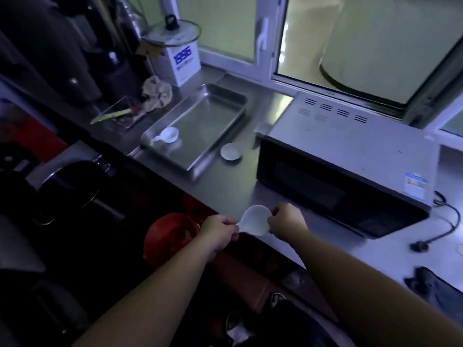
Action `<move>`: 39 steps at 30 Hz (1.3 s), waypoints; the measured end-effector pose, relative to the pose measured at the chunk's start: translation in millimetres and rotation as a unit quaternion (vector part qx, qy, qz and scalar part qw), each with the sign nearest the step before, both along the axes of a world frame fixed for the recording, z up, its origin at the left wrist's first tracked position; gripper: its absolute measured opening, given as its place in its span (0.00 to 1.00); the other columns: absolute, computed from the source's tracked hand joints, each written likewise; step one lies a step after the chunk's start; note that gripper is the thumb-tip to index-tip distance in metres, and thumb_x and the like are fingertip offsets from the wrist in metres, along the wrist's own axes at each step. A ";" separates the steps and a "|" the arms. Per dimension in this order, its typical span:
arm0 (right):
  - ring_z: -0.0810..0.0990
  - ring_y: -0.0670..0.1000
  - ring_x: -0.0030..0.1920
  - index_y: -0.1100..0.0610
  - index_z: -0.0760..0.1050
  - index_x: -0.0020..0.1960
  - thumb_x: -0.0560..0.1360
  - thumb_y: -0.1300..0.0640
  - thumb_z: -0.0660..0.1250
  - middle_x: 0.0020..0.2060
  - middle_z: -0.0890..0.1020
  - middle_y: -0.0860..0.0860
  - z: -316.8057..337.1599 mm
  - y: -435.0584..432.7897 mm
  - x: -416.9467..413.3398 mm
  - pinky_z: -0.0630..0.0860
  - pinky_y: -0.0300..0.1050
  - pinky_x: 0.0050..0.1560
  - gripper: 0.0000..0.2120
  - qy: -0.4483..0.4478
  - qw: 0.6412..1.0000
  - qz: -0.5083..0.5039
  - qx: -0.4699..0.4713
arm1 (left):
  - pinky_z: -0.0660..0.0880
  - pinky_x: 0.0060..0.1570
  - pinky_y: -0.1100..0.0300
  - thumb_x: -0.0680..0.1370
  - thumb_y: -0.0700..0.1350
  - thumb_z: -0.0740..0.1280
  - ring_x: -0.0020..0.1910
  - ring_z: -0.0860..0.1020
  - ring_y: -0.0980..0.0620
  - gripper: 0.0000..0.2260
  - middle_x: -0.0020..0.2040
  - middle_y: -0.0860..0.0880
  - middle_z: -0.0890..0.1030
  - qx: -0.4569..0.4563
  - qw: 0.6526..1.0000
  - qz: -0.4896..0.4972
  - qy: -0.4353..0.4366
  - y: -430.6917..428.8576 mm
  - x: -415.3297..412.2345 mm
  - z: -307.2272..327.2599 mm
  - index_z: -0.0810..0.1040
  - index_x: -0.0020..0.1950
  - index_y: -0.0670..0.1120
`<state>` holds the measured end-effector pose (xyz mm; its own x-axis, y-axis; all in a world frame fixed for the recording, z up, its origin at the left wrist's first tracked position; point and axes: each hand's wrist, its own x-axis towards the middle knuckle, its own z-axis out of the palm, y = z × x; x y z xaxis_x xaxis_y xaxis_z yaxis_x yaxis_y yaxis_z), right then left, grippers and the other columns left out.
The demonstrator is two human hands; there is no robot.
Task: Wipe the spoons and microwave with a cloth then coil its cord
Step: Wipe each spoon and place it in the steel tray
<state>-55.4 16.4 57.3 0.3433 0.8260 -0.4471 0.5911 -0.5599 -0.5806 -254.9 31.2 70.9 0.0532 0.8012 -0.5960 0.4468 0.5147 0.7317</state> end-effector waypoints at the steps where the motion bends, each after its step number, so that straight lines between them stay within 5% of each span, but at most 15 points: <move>1: 0.79 0.55 0.35 0.56 0.71 0.35 0.69 0.63 0.63 0.33 0.80 0.53 2.8 10.1 -9.5 0.69 0.41 0.31 0.05 -0.004 1.000 0.014 0.005 | 0.83 0.46 0.55 0.75 0.36 0.72 0.36 0.84 0.51 0.05 0.38 0.44 0.85 -0.007 1.000 0.019 -0.016 5.4 -10.5 -0.6 0.85 0.48 0.42; 4: 0.80 0.57 0.35 0.56 0.72 0.35 0.69 0.62 0.64 0.32 0.80 0.53 8.8 41.7 -30.8 0.69 0.41 0.30 0.05 -0.015 0.998 0.053 0.018 | 0.82 0.53 0.47 0.74 0.35 0.72 0.38 0.83 0.46 0.04 0.39 0.41 0.85 -0.010 0.997 0.064 -0.043 24.9 -33.8 -4.4 0.85 0.47 0.40; 8: 0.80 0.55 0.40 0.54 0.75 0.40 0.71 0.60 0.65 0.37 0.81 0.51 15.7 89.1 -52.0 0.68 0.40 0.31 0.03 -0.023 0.995 0.097 0.023 | 0.81 0.41 0.58 0.77 0.30 0.69 0.39 0.80 0.45 0.04 0.41 0.39 0.81 -0.006 0.992 0.113 -0.060 55.1 -49.8 1.1 0.82 0.50 0.35; 10: 0.79 0.55 0.41 0.54 0.76 0.40 0.71 0.61 0.64 0.38 0.81 0.51 17.0 114.7 -58.6 0.67 0.41 0.31 0.03 -0.024 0.994 0.106 0.022 | 0.82 0.43 0.59 0.77 0.30 0.69 0.41 0.80 0.45 0.05 0.42 0.40 0.81 -0.008 0.989 0.133 -0.067 75.5 -53.9 5.0 0.81 0.46 0.38; 13: 0.76 0.53 0.37 0.55 0.74 0.39 0.71 0.62 0.63 0.36 0.79 0.51 18.6 155.6 -64.0 0.65 0.40 0.30 0.05 -0.020 0.992 0.120 0.011 | 0.82 0.55 0.49 0.77 0.31 0.70 0.42 0.81 0.45 0.05 0.42 0.40 0.82 -0.011 0.988 0.147 -0.053 111.6 -57.1 7.9 0.82 0.45 0.38; 17: 0.72 0.49 0.32 0.55 0.71 0.38 0.73 0.64 0.62 0.33 0.76 0.50 23.2 208.4 -67.7 0.64 0.39 0.28 0.07 -0.014 0.992 0.127 0.020 | 0.80 0.58 0.41 0.76 0.33 0.71 0.39 0.81 0.46 0.04 0.39 0.43 0.83 0.003 0.988 0.154 -0.022 157.5 -58.9 12.7 0.83 0.45 0.40; 21: 0.76 0.55 0.41 0.58 0.76 0.49 0.76 0.64 0.61 0.43 0.80 0.54 33.5 254.4 -72.6 0.71 0.40 0.40 0.07 -0.062 0.978 0.198 0.016 | 0.82 0.56 0.46 0.75 0.36 0.72 0.36 0.81 0.49 0.03 0.37 0.45 0.84 0.026 0.989 0.143 0.009 195.5 -63.4 17.3 0.85 0.46 0.42; 25: 0.74 0.57 0.42 0.55 0.71 0.46 0.74 0.65 0.61 0.36 0.74 0.51 35.7 289.6 -79.2 0.69 0.42 0.41 0.06 -0.060 0.979 0.192 0.034 | 0.83 0.42 0.60 0.78 0.35 0.70 0.35 0.80 0.52 0.03 0.38 0.46 0.83 0.024 0.990 0.141 0.012 231.1 -66.4 21.9 0.83 0.48 0.41; 29: 0.77 0.57 0.43 0.60 0.80 0.51 0.74 0.64 0.61 0.47 0.83 0.57 29.3 325.7 -88.7 0.74 0.43 0.43 0.11 -0.061 0.982 0.176 0.029 | 0.83 0.51 0.49 0.74 0.42 0.73 0.37 0.80 0.50 0.01 0.36 0.47 0.84 0.025 0.992 0.120 0.037 268.4 -75.5 16.2 0.84 0.45 0.46; 35: 0.82 0.58 0.53 0.60 0.81 0.53 0.74 0.64 0.62 0.50 0.84 0.56 5.0 384.0 -110.9 0.76 0.43 0.46 0.11 -0.074 0.985 0.159 0.006 | 0.81 0.54 0.47 0.69 0.45 0.71 0.37 0.80 0.51 0.05 0.31 0.52 0.84 0.012 0.995 0.075 0.062 333.6 -102.9 -13.6 0.85 0.43 0.48; 39: 0.82 0.59 0.53 0.59 0.81 0.53 0.74 0.63 0.64 0.50 0.85 0.57 -15.5 419.2 -131.2 0.77 0.44 0.50 0.11 -0.072 0.987 0.144 -0.018 | 0.80 0.43 0.51 0.65 0.48 0.69 0.35 0.80 0.50 0.10 0.30 0.54 0.82 -0.008 0.996 0.039 0.080 375.0 -124.4 -35.6 0.85 0.42 0.49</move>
<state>-186.5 435.5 41.8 0.1588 0.8829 -0.4419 0.8030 -0.3759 -0.4625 -379.3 406.2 35.2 -0.1058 0.7898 -0.6042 0.5150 0.5633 0.6461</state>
